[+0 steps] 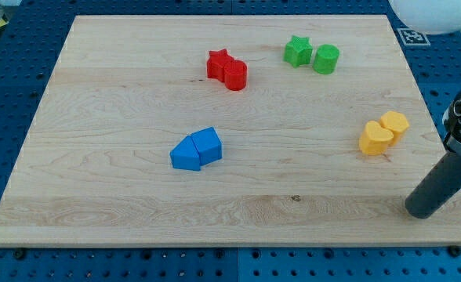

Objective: Move your arm to the bottom of the blue cube

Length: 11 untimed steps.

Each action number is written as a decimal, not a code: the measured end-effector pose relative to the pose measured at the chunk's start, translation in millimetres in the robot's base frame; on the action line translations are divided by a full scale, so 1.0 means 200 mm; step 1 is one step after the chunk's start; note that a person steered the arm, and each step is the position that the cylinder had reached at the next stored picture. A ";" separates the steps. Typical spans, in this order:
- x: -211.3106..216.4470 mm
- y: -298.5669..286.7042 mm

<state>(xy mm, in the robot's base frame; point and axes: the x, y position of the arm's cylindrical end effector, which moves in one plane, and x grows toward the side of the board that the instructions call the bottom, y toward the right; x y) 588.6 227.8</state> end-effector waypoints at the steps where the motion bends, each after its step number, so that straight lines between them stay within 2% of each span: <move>1: 0.00 0.00; 5: 0.01 0.00; 6: 0.00 -0.12; 8: -0.13 -0.68; 10: -0.18 -0.92; 11: -0.22 -1.16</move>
